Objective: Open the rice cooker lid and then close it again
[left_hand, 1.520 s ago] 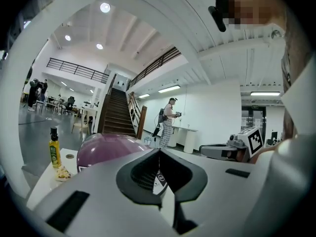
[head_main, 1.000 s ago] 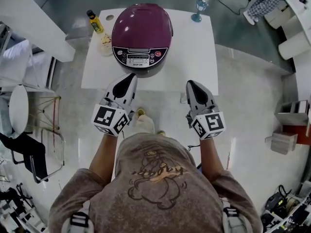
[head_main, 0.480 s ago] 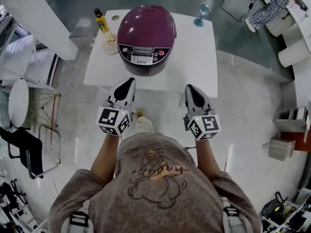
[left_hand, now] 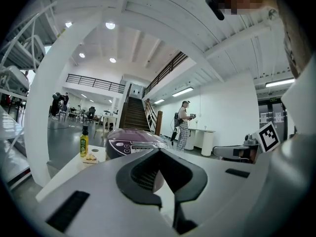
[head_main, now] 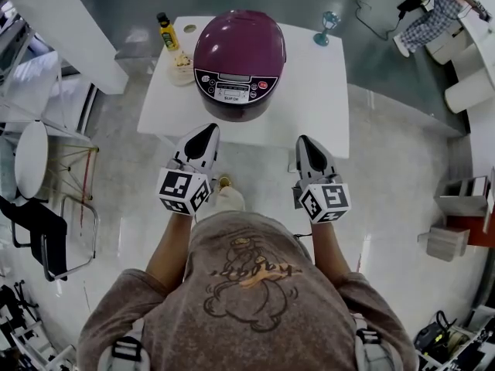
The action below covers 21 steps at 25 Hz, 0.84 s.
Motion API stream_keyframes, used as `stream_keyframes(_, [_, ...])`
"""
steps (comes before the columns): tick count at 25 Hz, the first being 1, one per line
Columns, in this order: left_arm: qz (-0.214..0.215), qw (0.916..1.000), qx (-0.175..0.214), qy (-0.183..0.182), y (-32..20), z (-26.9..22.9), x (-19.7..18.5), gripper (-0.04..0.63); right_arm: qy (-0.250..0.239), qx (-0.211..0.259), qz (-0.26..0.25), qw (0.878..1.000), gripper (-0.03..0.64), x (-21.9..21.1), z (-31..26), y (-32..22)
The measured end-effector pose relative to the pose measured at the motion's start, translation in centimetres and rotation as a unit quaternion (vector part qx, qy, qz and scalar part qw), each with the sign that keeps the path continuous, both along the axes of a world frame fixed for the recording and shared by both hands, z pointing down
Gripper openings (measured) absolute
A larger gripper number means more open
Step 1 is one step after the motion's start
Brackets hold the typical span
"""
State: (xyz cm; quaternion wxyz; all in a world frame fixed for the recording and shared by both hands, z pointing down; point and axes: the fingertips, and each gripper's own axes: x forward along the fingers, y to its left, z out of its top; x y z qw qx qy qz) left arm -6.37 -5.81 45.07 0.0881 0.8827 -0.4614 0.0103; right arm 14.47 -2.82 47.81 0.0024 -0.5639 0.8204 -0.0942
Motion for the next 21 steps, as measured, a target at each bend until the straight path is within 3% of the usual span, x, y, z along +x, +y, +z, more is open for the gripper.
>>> stream_keyframes(21, [0.004,0.9998,-0.011,0.016,-0.07,-0.23,0.04,0.02,0.001,-0.003,-0.004,1.0,-0.002,-0.63,-0.06,0.01])
